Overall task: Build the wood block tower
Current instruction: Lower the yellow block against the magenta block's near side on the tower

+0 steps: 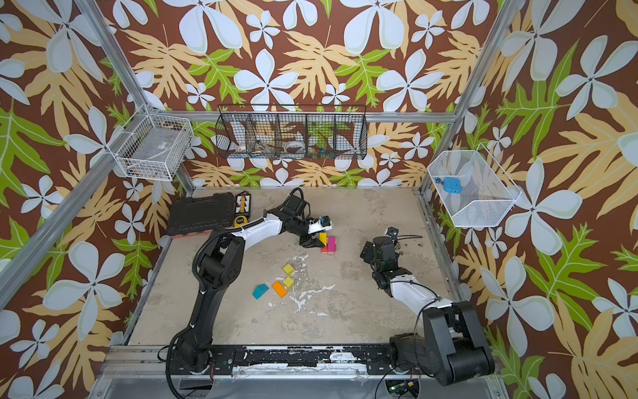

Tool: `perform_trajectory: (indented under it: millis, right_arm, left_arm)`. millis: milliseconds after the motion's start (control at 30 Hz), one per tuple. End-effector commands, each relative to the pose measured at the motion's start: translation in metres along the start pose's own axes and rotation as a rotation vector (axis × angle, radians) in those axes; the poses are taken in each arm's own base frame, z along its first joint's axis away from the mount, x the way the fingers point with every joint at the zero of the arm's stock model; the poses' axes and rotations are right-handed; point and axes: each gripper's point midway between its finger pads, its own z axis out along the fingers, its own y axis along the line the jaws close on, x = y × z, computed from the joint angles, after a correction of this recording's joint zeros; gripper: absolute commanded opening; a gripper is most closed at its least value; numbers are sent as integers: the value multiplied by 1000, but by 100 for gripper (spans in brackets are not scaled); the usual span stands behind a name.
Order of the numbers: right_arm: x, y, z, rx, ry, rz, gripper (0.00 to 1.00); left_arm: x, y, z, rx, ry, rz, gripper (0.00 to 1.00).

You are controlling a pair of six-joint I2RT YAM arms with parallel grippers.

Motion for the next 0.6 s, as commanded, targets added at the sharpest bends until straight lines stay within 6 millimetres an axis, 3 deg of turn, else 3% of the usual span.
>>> perform_trajectory:
  millis: [0,567]
  right_arm:
    - [-5,2,0,-4,-16,3,83]
    - [-5,2,0,-4,-18,3,83]
  left_arm:
    - [2,-3,1,28,4,1,0]
    - [7,-12,6,77,-1,-12,3]
